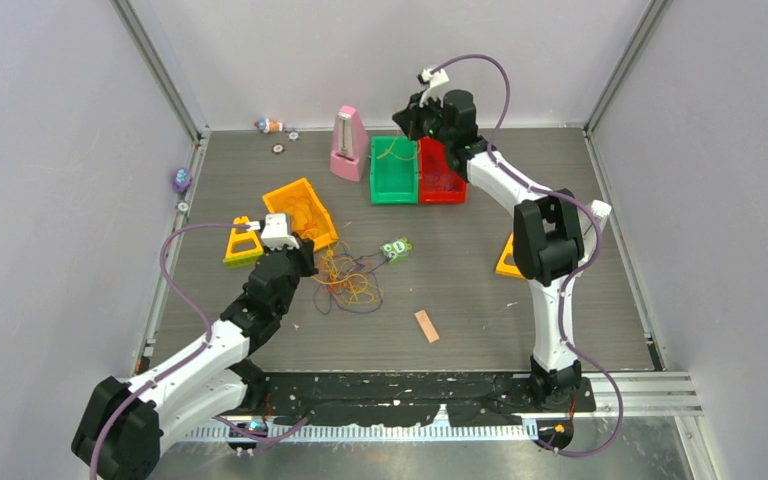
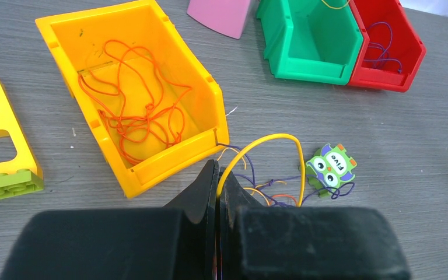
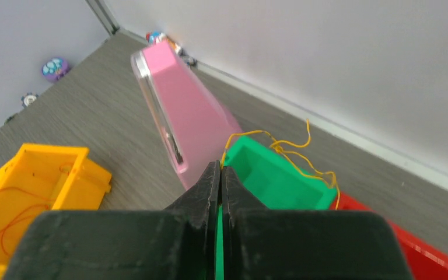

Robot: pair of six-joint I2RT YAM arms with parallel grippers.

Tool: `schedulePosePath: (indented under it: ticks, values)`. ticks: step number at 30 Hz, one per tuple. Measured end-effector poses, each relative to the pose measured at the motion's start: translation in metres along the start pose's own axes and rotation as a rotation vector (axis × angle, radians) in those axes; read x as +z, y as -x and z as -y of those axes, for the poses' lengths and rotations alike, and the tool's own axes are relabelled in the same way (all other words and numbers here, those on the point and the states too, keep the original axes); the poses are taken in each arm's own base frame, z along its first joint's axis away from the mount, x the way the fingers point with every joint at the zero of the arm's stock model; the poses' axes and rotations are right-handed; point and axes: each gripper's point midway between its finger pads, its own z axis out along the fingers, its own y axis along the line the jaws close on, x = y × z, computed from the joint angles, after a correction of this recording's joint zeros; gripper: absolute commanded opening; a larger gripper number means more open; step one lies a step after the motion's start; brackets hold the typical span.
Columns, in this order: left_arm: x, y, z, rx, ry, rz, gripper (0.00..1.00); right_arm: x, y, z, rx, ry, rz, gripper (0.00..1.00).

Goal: Untangle the cables

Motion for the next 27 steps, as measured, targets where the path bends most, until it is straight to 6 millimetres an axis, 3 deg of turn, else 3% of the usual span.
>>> schedulePosePath:
  ticks: [7, 14, 17, 21, 27]
  values:
    - [0.0, 0.0, 0.0, -0.001, 0.0, 0.001, 0.0, -0.031, -0.025, -0.013, 0.029, 0.0, -0.046, 0.05]
    - [0.0, 0.0, 0.0, -0.001, 0.0, 0.001, 0.0, -0.042, -0.004, -0.029, 0.02, 0.016, -0.029, 0.05]
    - [0.0, 0.0, 0.0, -0.001, 0.0, 0.001, 0.0, -0.039, 0.028, -0.033, 0.007, 0.021, 0.007, 0.05]
    - [0.0, 0.0, 0.0, -0.001, 0.0, 0.001, 0.0, -0.039, 0.086, -0.041, -0.029, 0.032, 0.094, 0.05]
    - [0.0, 0.0, 0.0, -0.001, 0.0, 0.001, 0.0, -0.063, 0.166, -0.059, -0.079, 0.049, 0.222, 0.05]
